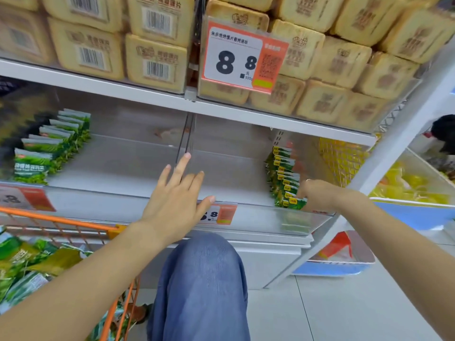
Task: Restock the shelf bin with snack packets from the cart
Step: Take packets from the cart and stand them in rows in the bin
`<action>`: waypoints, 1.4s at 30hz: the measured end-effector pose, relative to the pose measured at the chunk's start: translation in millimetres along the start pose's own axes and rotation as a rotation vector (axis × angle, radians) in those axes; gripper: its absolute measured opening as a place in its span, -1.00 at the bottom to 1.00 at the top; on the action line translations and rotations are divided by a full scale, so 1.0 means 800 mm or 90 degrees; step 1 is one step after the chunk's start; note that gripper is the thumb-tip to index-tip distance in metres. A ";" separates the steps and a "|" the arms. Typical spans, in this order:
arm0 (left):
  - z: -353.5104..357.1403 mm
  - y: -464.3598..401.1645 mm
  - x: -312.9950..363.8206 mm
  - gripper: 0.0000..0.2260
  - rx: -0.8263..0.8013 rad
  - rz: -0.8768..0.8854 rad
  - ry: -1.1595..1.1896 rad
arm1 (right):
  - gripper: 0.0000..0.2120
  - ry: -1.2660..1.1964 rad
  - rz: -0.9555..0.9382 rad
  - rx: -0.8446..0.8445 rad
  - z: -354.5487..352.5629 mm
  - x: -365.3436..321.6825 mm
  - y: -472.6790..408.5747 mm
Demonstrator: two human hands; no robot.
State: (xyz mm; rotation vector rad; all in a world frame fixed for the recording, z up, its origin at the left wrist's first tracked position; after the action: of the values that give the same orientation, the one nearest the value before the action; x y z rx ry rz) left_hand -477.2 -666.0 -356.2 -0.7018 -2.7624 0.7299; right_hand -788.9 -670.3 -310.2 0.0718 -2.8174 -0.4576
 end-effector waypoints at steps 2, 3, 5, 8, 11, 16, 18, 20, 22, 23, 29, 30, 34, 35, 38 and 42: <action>0.001 0.000 0.000 -0.43 0.008 0.007 0.003 | -0.67 0.000 -0.003 -0.011 0.004 0.002 -0.004; 0.000 0.000 0.000 -0.43 0.010 0.011 0.003 | -0.62 -0.009 0.000 0.000 0.006 0.003 -0.005; 0.000 0.001 -0.001 -0.44 0.015 0.015 0.003 | -0.58 -0.043 0.012 0.023 0.008 0.006 -0.007; -0.001 0.000 -0.001 -0.44 0.017 0.016 -0.001 | -0.59 -0.052 0.018 0.025 0.008 0.008 -0.007; -0.001 0.000 0.000 -0.44 0.022 0.014 0.002 | -0.62 -0.002 0.018 -0.009 0.006 0.003 -0.008; 0.002 0.002 -0.002 -0.45 0.034 0.024 -0.002 | -0.59 0.054 0.010 -0.073 0.004 -0.003 -0.016; 0.003 0.002 -0.003 -0.45 0.044 0.033 -0.002 | -0.59 0.070 -0.009 -0.072 0.003 -0.005 -0.014; 0.003 0.002 -0.004 -0.46 0.052 0.041 -0.004 | -0.58 0.100 -0.022 -0.052 0.003 -0.004 -0.014; 0.004 0.003 -0.005 -0.47 0.059 0.047 -0.007 | -0.62 0.121 -0.037 -0.042 0.004 -0.004 -0.013; 0.005 0.003 -0.005 -0.47 0.061 0.050 -0.007 | -0.66 0.123 -0.047 -0.039 0.004 -0.003 -0.013; 0.008 0.003 -0.007 -0.47 0.075 0.060 -0.009 | -0.83 0.107 -0.085 -0.009 0.010 0.004 -0.016; 0.008 0.004 -0.007 -0.48 0.075 0.061 -0.009 | -0.80 0.109 -0.090 -0.004 0.010 0.004 -0.016; 0.008 0.004 -0.007 -0.48 0.077 0.060 -0.010 | -0.68 0.109 -0.093 0.021 0.009 0.002 -0.014; 0.008 0.004 -0.007 -0.48 0.077 0.061 -0.010 | -0.72 0.111 -0.092 0.030 0.010 0.003 -0.015; 0.009 0.005 -0.008 -0.47 0.080 0.066 -0.011 | -0.89 0.132 -0.088 0.062 0.013 0.004 -0.016; 0.009 0.004 -0.008 -0.47 0.079 0.069 -0.012 | -0.88 0.139 -0.071 0.055 0.013 0.003 -0.015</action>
State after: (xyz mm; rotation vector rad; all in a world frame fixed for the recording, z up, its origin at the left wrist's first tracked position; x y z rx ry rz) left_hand -472.4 -669.8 -364.8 -0.8271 -2.6848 0.9258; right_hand -794.5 -678.7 -322.7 0.2813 -2.6259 -0.3297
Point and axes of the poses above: each hand's wrist, its own y-axis away from the middle knuckle, its own z-axis out of the palm, x = y × z, the point moved 2 cm from there along -y, towards the middle knuckle, and after that the axes turned 8 degrees about x, right-handed, at the moved point
